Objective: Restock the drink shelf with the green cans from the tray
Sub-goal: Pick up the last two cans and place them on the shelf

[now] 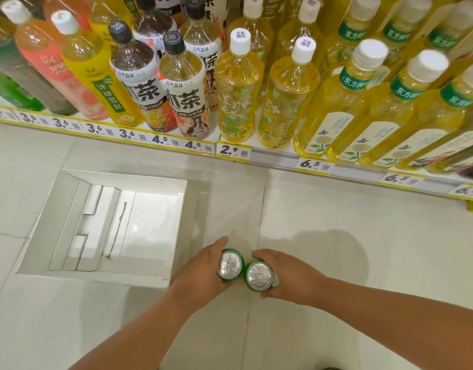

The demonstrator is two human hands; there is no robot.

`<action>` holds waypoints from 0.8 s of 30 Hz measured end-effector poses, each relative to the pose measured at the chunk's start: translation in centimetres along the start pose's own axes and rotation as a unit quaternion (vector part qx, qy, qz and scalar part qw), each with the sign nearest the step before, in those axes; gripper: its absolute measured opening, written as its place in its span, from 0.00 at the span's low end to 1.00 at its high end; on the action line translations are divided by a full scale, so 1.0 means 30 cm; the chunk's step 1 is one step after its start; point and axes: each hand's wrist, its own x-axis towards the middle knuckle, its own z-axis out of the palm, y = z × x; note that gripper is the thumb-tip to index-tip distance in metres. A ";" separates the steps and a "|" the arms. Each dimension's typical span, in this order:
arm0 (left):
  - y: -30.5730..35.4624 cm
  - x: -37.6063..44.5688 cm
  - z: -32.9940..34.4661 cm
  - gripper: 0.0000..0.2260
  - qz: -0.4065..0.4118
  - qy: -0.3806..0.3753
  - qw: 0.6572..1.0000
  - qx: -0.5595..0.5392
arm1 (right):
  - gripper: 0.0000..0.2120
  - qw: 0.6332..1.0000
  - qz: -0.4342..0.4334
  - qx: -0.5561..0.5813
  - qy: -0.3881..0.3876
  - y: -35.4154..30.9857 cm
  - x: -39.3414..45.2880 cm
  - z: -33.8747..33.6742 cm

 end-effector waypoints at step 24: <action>0.558 -0.335 -0.930 0.31 0.067 0.224 0.938 -0.255 | 0.31 0.905 -0.025 0.271 0.327 -0.676 -0.319 -0.865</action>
